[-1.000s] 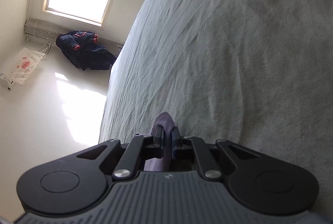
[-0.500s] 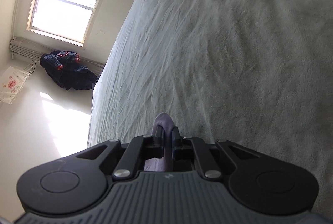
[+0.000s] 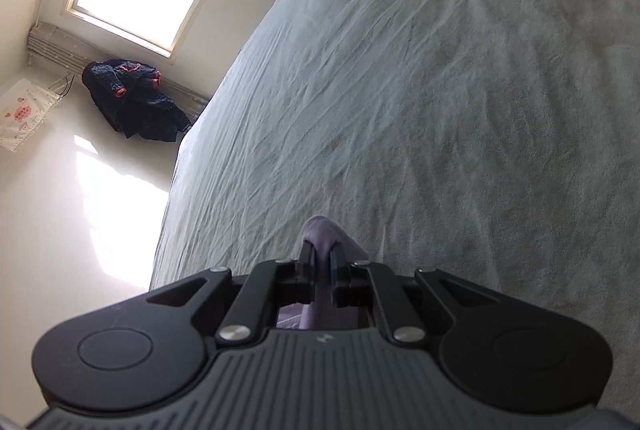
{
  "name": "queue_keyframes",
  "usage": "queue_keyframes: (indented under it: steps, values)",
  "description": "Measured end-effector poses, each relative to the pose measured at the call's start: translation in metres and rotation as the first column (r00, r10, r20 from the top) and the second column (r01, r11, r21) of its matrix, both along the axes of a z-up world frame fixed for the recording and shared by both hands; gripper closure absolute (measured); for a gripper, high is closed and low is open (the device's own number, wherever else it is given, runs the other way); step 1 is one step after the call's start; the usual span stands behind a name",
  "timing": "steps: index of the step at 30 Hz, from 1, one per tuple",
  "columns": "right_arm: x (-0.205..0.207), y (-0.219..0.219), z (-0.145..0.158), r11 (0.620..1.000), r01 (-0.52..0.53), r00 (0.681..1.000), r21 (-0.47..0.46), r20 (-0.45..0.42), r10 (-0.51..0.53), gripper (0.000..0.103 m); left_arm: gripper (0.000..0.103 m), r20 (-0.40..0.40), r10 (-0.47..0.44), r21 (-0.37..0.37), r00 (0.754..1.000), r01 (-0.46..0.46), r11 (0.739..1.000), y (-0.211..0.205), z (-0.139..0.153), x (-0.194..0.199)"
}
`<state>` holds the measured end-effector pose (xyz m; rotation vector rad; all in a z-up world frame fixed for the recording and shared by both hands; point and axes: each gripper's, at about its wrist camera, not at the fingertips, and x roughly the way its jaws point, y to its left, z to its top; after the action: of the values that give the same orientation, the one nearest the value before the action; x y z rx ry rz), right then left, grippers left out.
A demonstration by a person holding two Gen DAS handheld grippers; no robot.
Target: Fold clothes
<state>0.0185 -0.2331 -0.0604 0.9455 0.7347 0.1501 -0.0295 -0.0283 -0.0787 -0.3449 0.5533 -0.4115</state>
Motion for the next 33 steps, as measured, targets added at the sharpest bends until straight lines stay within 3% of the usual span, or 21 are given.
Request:
queue_keyframes:
  steps: [6,13,23,33]
  values:
    - [0.020,0.029,0.010,0.997,-0.060,0.998,-0.049,0.000,0.060,0.095,0.099,-0.048,0.084,-0.138,0.995,-0.090,0.986,0.039,-0.003,0.008]
    - [0.066,0.077,0.019,0.987,-0.131,0.991,-0.092,-0.014,0.130,0.095,0.099,-0.121,0.178,-0.246,0.977,-0.203,0.948,0.088,-0.009,0.016]
    - [0.117,0.145,0.010,0.964,-0.235,0.972,-0.121,-0.037,0.232,0.095,0.099,-0.217,0.331,-0.304,0.918,-0.386,0.871,0.161,-0.020,0.023]
    - [0.143,0.213,-0.002,0.934,-0.326,0.945,-0.146,-0.070,0.319,0.095,0.099,-0.294,0.431,-0.312,0.853,-0.511,0.801,0.210,-0.038,0.029]
